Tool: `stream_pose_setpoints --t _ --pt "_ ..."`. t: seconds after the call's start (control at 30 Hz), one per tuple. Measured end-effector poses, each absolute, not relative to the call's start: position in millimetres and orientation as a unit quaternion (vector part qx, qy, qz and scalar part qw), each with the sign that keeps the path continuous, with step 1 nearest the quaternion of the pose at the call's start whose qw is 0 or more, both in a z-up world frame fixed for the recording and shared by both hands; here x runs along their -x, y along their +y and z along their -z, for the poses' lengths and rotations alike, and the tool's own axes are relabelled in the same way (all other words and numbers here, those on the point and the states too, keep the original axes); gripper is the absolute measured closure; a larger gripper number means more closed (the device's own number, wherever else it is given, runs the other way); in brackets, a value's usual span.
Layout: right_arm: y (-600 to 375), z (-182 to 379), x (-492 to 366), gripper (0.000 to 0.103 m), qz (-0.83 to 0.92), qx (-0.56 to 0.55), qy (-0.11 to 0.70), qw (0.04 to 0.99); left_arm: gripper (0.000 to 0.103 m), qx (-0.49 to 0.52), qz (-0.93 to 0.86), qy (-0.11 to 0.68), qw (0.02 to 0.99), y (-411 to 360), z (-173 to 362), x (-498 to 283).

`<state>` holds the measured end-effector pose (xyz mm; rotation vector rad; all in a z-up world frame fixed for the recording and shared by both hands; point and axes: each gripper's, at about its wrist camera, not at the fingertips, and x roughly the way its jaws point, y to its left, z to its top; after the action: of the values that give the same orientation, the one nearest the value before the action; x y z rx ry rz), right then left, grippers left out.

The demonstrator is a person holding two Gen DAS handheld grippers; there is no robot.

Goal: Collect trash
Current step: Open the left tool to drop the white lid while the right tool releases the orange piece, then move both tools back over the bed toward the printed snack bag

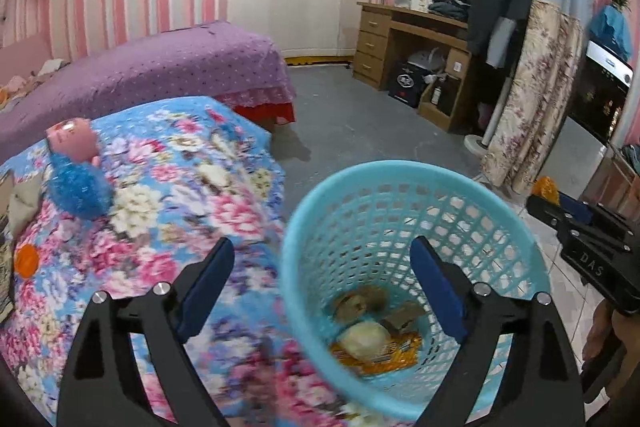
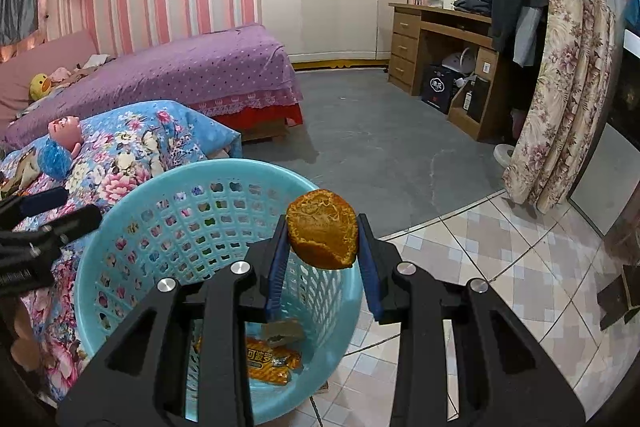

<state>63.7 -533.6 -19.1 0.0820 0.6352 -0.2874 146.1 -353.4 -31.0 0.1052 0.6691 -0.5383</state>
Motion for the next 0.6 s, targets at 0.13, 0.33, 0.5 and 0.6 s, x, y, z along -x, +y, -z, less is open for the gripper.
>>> stream_pose_setpoints --t 0.13,0.33,0.5,0.6 --pt "-526.0 20.6 -69.8 0.069 0.136 -0.043 0.31 0.94 0.012 -0.052 0.235 0.316 0.918 -334.4 30.3 -148.1" --pt "-509.8 25.8 -85.9 0.067 0.126 -0.036 0.315 0.94 0.011 -0.035 0.213 0.31 0.926 -308.5 26.4 -144.5" --pt "-502.1 20.0 -88.6 0.032 0.131 -0.039 0.305 0.943 0.009 -0.031 0.194 0.299 0.934 -290.3 18.8 -141.6" --pt "-495.4 11.7 -86.4 0.011 0.141 -0.045 0.287 0.946 0.009 -0.029 0.184 0.295 0.937 -276.1 13.8 -142.0"
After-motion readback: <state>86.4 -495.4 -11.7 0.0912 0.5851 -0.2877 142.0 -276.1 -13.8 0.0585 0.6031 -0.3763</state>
